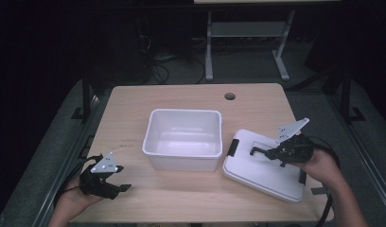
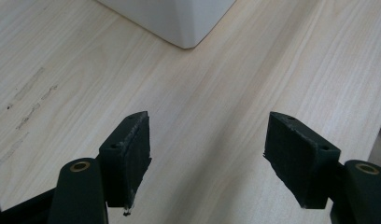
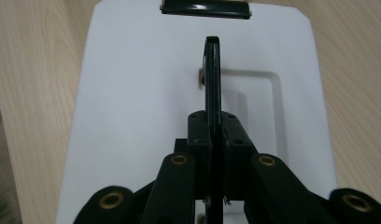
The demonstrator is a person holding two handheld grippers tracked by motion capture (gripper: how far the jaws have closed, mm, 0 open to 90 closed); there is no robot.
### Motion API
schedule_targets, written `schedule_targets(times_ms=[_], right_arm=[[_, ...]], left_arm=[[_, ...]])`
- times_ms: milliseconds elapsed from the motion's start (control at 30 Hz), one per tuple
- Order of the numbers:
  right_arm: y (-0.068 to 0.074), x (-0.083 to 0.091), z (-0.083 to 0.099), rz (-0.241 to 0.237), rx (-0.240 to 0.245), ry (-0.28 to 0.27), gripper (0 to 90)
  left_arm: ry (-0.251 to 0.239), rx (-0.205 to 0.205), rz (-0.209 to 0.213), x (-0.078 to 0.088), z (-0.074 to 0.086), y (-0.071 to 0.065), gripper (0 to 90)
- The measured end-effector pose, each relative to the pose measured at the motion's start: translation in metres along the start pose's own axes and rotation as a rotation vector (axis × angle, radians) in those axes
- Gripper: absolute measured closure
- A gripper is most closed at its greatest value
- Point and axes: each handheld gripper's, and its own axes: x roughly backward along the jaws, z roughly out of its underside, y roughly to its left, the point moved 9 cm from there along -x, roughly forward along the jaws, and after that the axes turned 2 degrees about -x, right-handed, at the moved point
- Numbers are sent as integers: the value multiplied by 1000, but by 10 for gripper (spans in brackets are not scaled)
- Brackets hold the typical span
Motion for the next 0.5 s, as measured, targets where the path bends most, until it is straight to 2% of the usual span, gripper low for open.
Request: schedule_targets(times_ms=[333,500], right_arm=[[3,25,-3,14,10,-18,841],[5,37,-5,18,17,-25,841]], left_arm=[[12,-5,6,-3,-2,0,294],[2,-7,7,-2,-4,-1,292]])
